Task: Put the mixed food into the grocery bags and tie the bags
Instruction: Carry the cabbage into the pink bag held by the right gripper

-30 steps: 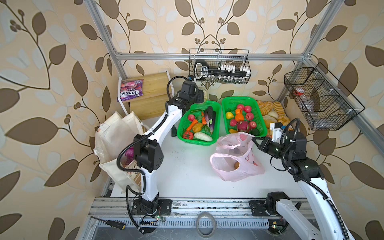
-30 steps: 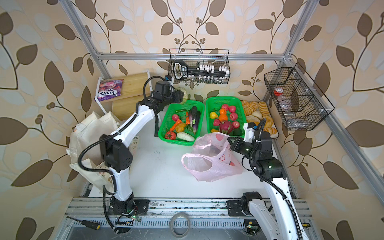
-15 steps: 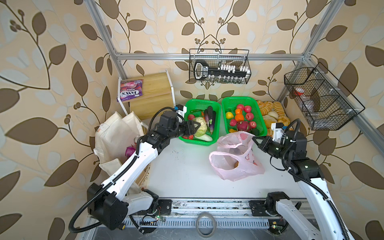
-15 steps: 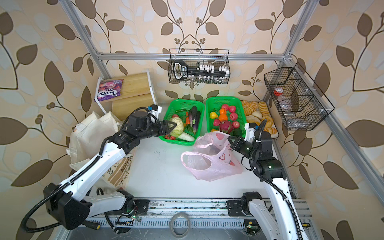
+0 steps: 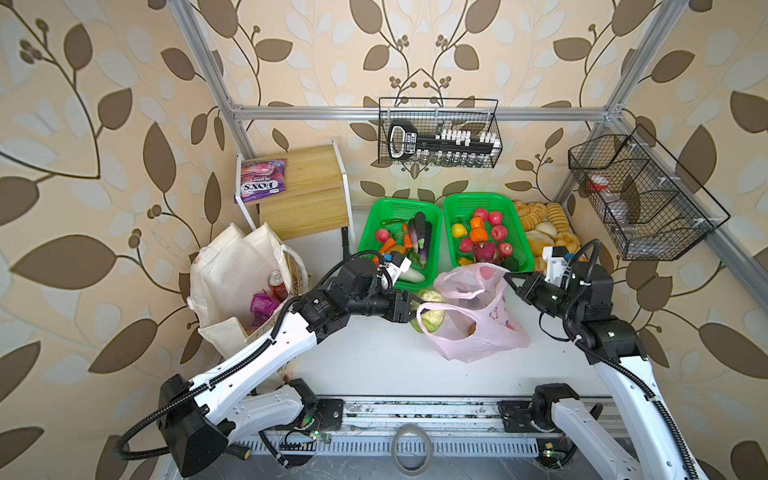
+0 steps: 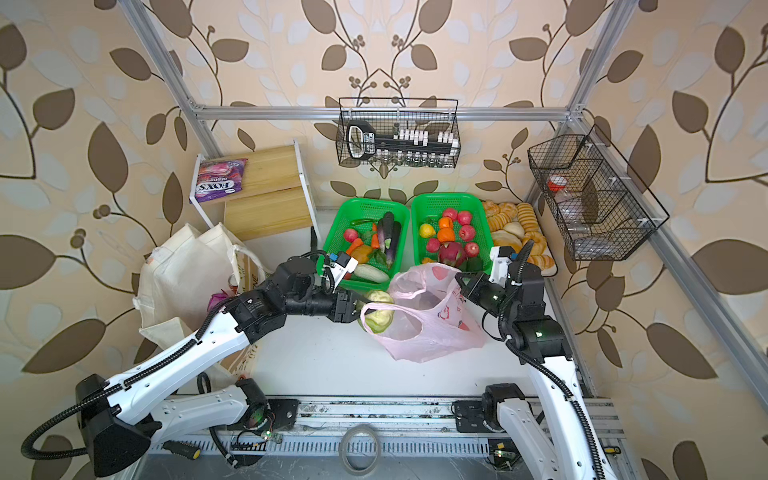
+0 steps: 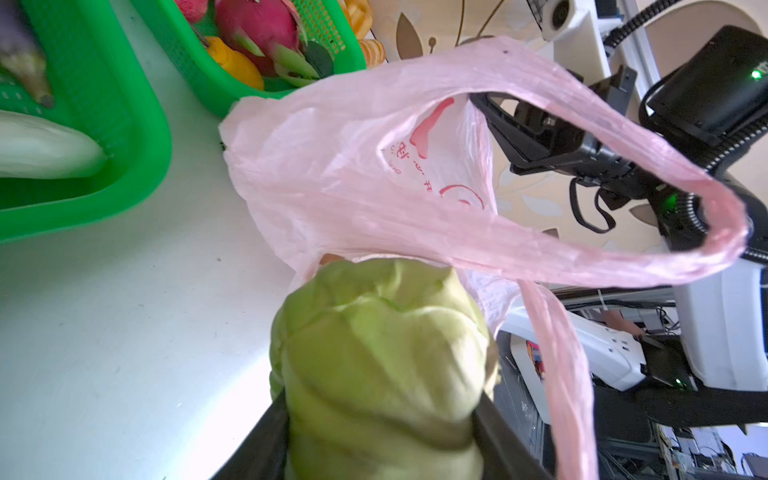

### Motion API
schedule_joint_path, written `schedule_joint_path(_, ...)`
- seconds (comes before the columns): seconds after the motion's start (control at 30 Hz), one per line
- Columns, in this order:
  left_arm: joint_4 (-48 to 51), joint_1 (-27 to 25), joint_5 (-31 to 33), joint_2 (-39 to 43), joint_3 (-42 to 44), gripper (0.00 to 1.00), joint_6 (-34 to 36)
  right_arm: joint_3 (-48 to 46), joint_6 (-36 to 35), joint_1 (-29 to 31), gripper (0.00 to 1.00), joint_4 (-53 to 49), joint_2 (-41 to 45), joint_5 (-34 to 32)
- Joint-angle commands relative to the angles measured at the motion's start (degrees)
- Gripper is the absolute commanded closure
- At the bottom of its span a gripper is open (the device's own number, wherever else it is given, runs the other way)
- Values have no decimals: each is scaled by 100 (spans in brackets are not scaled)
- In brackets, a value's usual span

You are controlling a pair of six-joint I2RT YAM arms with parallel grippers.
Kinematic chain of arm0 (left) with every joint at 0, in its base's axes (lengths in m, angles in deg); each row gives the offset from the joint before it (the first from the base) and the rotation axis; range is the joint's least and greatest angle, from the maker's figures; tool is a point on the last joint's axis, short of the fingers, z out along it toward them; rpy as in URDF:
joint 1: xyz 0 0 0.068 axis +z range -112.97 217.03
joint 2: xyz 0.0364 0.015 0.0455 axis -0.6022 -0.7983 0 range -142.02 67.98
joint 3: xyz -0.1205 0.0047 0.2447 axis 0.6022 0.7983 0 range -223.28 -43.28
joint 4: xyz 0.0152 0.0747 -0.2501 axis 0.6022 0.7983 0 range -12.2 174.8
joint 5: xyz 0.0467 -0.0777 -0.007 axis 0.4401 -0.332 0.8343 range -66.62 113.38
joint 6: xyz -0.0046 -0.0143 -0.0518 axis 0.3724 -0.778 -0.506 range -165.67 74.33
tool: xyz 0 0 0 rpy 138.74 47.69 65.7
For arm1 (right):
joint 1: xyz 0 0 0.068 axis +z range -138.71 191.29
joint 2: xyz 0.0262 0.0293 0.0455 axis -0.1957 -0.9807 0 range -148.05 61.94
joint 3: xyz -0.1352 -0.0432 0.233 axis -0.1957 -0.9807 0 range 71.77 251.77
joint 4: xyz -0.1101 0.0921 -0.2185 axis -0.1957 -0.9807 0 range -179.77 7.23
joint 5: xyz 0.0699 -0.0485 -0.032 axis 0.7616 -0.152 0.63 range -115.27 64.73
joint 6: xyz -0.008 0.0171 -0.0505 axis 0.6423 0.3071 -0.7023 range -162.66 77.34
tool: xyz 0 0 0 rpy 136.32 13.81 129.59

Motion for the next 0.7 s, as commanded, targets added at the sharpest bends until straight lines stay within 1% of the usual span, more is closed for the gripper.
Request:
schedule_joint_path(0.0,-57,-223,-385,-91,-226,44,196,-52,103,-21,100,157,15,88)
schedule_joint_path(0.1,119,-484,-382,-296,-451,43,291,-53,125,-22,100,177,-14,97)
schedule_joint_path(0.2,-27,-595,-16,-424,-498,41,243,-61,167,-21,100,222,-28,140)
schedule_joint_path(0.27,-321,-610,237,-537,-534,43,236,-84,199,-21,100,252,-28,183)
schedule_joint_path(0.37,-673,-614,718,-739,-777,42,245,-90,243,-21,100,269,-5,243)
schedule_joint_path(0.43,-1072,-614,910,-860,-869,41,206,-112,313,-21,100,291,26,301)
schedule_joint_path(0.5,-1459,-614,1198,-980,-893,41,119,-114,447,-21,100,297,42,395)
schedule_joint_path(0.57,-1810,-614,1450,-1104,-877,39,29,-107,694,-30,100,300,43,563)
schedule_joint_path(0.67,-2084,-606,1616,-1325,-884,38,-42,-105,972,-52,100,297,46,779)
